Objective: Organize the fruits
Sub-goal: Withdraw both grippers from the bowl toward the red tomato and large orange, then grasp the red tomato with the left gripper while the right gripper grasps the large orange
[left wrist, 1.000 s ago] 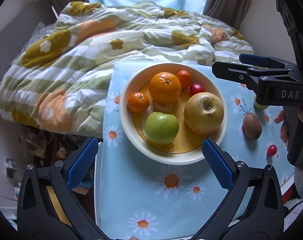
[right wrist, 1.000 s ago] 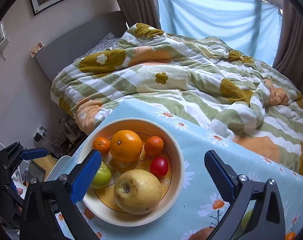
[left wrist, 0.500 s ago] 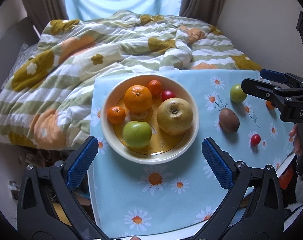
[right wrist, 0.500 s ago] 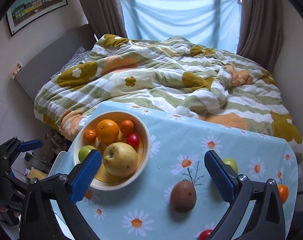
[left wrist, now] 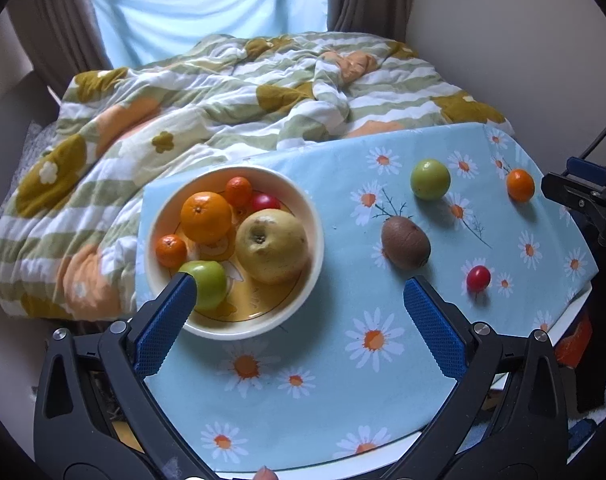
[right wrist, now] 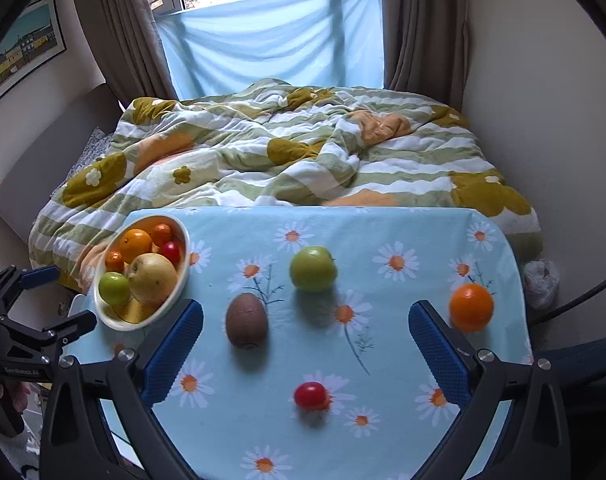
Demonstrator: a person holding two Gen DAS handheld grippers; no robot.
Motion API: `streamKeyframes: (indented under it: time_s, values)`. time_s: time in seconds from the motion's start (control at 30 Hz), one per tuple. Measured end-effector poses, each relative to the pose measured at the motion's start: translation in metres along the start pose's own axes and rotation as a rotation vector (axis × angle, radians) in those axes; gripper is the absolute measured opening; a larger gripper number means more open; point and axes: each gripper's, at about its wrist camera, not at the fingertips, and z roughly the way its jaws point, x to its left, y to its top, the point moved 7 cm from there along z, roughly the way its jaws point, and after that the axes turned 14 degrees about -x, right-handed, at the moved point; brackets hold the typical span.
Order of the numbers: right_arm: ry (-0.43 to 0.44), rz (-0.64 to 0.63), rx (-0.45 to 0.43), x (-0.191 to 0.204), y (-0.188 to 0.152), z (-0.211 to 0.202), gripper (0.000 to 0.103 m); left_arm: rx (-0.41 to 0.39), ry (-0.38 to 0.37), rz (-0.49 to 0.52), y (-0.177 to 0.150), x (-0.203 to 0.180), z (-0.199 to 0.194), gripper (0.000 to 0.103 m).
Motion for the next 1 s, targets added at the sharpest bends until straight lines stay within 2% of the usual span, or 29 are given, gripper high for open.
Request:
streamKeyframes:
  time_s: [0.23,0.5,0.77,1.0]
  values:
    - [0.007,-0.038,0.010,-0.058,-0.010,-0.001,0.103,0.005,0.019,-0.071,-0.001,-0.048,0.013,0.103]
    - [0.036,-0.084,0.063,-0.113,-0.028,0.022,0.103,0.056,0.005,-0.091,-0.024,-0.115,0.040,0.103]
    - [0.058,-0.107,0.098,-0.150,-0.043,0.050,0.103,0.099,-0.052,-0.104,-0.054,-0.169,0.063,0.103]
    - [0.092,-0.133,0.110,-0.161,-0.053,0.073,0.102,0.155,-0.079,-0.096,-0.079,-0.199,0.085,0.075]
